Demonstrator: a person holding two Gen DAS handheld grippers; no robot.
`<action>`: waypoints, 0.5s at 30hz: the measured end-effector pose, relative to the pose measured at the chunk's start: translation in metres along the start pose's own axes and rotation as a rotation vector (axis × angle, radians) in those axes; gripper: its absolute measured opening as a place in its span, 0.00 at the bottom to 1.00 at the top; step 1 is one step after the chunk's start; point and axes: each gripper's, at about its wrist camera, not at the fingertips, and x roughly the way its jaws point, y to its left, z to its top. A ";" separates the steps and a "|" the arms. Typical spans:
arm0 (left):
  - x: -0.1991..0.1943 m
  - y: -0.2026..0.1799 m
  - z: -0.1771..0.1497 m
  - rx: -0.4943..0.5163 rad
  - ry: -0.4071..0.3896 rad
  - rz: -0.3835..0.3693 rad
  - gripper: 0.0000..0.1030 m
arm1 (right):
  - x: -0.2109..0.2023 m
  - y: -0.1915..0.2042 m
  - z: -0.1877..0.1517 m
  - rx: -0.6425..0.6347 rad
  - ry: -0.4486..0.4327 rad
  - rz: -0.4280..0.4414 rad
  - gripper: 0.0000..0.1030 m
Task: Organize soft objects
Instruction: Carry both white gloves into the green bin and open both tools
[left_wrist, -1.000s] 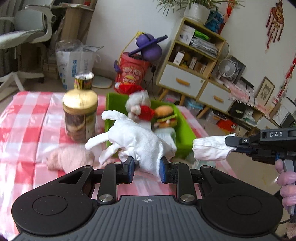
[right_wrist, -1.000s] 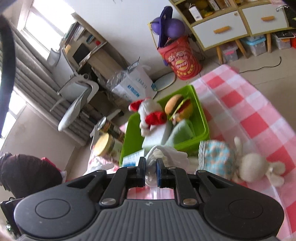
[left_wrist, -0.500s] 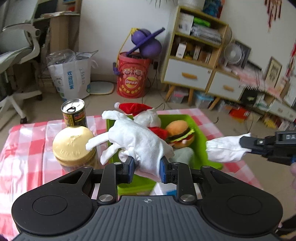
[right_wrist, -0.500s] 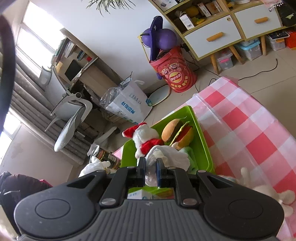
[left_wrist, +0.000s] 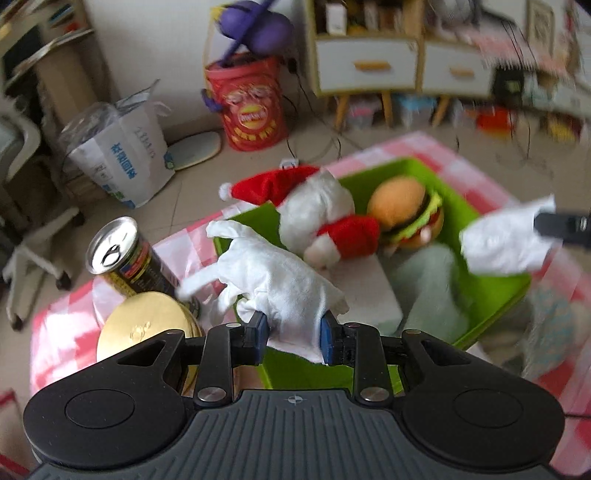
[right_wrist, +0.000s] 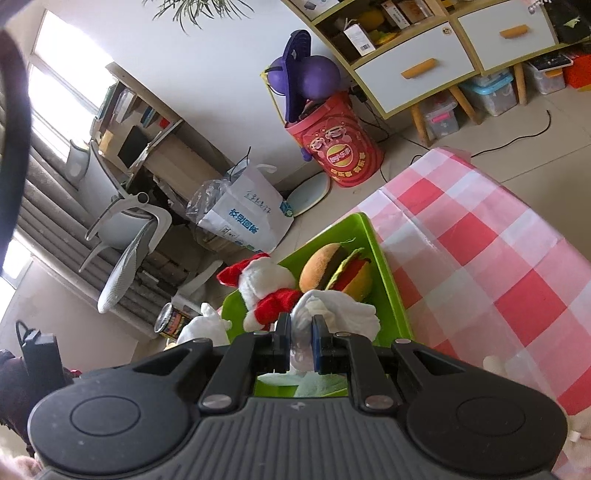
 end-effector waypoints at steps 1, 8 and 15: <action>0.003 -0.003 0.000 0.029 0.012 0.005 0.27 | 0.001 -0.001 0.000 0.001 0.000 -0.002 0.00; 0.020 -0.013 0.002 0.113 0.103 0.010 0.28 | 0.013 -0.008 -0.006 -0.008 0.019 -0.023 0.00; 0.025 -0.012 0.000 0.102 0.122 0.011 0.32 | 0.022 -0.013 -0.014 -0.014 0.054 -0.047 0.00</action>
